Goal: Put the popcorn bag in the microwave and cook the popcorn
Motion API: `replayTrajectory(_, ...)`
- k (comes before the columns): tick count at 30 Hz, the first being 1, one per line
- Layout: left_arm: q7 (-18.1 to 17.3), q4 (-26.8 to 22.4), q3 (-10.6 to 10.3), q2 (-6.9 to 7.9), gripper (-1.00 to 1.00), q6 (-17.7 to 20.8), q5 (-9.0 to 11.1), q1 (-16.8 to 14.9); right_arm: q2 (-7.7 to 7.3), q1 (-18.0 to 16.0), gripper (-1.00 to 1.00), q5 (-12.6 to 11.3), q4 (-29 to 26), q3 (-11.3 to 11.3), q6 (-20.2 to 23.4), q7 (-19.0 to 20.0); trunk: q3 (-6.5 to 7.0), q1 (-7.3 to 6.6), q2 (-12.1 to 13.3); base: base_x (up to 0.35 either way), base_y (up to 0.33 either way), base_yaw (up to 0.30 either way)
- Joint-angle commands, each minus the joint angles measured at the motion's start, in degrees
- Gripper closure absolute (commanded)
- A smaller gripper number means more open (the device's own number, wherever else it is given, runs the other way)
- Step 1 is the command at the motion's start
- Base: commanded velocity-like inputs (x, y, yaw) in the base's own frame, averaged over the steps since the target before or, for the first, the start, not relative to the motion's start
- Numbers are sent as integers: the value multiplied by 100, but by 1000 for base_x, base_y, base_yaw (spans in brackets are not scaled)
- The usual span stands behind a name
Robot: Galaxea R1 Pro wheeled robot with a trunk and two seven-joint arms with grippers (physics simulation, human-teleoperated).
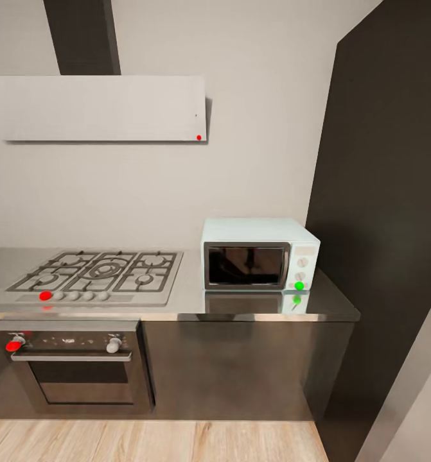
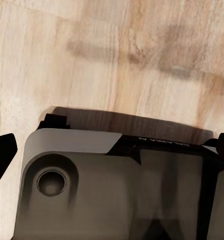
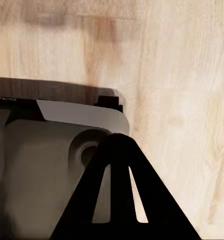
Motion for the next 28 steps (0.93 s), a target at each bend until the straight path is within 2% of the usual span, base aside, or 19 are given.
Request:
replayTrajectory(1, -21, 7, -49, 5, -100, -16, 54, -4, 7, 49, 100, 44, 14, -50, -72, 12, -7, 0, -5, 0, 0, 0)
replayTrajectory(7, -16, 15, -49, 14, -100, 6, 54, -5, 39, 127, 100, 48, 14, -51, -109, 15, -7, 0, -5, 0, 0, 1)
replayTrajectory(11, -13, 16, -56, 195, -100, 27, 43, 12, 107, 129, 100, 54, 14, -47, -125, -55, -7, 0, -5, 0, 0, 179)
replayTrajectory(22, -19, 16, -57, 238, -100, 45, 28, 31, 139, 129, 100, 60, 14, -50, -125, -64, -7, 0, -5, 0, 0, 86)
replayTrajectory(23, -23, -37, -40, 203, -100, -16, -11, 31, 156, 129, 100, 317, -75, 5, -612, -72, -7, 0, -5, 0, 0, 0)
replayTrajectory(24, -22, -37, -40, 203, -100, -16, -8, 31, 143, 129, 100, 244, -74, -29, -617, -116, -7, 0, -5, 0, 0, 0)
replayTrajectory(28, -22, -37, -40, 203, -100, -16, -10, 31, 148, 129, 100, 255, -74, 0, -619, -116, -7, 0, -5, 0, 0, 0)
